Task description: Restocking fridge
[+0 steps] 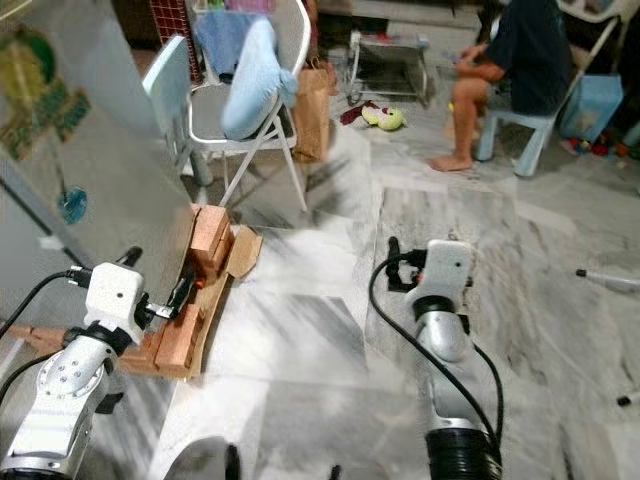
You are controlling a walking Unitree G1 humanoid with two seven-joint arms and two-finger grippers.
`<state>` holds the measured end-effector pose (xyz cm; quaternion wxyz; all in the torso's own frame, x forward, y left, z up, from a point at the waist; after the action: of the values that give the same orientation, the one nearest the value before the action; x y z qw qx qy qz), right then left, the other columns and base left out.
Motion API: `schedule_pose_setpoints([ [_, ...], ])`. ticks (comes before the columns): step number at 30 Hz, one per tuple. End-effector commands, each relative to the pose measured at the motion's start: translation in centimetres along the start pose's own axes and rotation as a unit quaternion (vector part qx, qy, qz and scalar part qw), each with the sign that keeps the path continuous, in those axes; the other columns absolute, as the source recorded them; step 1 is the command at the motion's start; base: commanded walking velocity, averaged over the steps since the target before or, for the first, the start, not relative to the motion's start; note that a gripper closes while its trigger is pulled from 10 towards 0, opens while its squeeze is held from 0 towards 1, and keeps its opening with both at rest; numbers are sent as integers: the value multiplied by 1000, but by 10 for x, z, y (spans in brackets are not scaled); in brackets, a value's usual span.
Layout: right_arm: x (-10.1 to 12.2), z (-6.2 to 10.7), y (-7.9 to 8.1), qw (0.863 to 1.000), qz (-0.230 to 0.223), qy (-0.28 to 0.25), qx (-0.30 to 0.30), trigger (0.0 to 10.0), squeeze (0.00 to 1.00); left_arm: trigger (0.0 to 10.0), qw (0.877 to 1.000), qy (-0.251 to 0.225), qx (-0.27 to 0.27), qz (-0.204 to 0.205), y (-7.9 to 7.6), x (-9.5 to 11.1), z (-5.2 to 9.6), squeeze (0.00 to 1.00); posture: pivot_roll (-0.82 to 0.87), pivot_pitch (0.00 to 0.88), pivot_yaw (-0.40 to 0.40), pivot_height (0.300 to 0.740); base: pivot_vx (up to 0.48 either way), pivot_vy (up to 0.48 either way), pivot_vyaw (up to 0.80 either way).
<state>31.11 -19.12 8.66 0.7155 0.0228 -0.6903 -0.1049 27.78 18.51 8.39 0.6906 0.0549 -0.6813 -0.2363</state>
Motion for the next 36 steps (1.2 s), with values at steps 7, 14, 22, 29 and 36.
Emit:
schedule_pose_setpoints([
  [7, 4, -1, 4, 1000, 3, -8, 2, 10000, 0, 10000, 1000, 14, 15, 12, 6, -4, 3, 0, 45, 105, -69, 740, 447, 75, 0],
  [14, 2, -1, 2, 1000, 24, -2, -6, 10000, 0, 10000, 999, 28, 37, 21, 11, -12, 6, 0, 38, 103, -75, 740, 47, 440, 0],
  [22, 4, -1, 1, 999, 37, -3, -3, 10000, 0, 10000, 994, 50, 85, 52, 23, -21, 14, 0, 40, 100, -84, 740, 0, 300, 0],
  [29, 7, 3, -4, 1000, 17, -5, 1, 10000, 0, 10000, 988, 70, 116, 69, 32, -28, 26, 0, 51, 105, -94, 740, 0, 0, 0],
  [36, 9, 14, 3, 999, 19, -15, 22, 10000, 0, 10000, 984, 61, 161, 54, 50, -25, 23, 0, 42, 106, -98, 740, 0, 0, 0],
])
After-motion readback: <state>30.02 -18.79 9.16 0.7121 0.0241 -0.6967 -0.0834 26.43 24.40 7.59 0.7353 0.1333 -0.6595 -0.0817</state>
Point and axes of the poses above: a point about 5 cm out from each wrist's last joint towards the gripper, its own z axis pointing back from the gripper into the wrist, its own x axis along the axis of the wrist's last joint, y = z × x, the point moved 3 cm from there along -z, pointing out of the wrist towards the gripper, and after that the axes turned 9 degrees about -z, right-handed, at the moved point
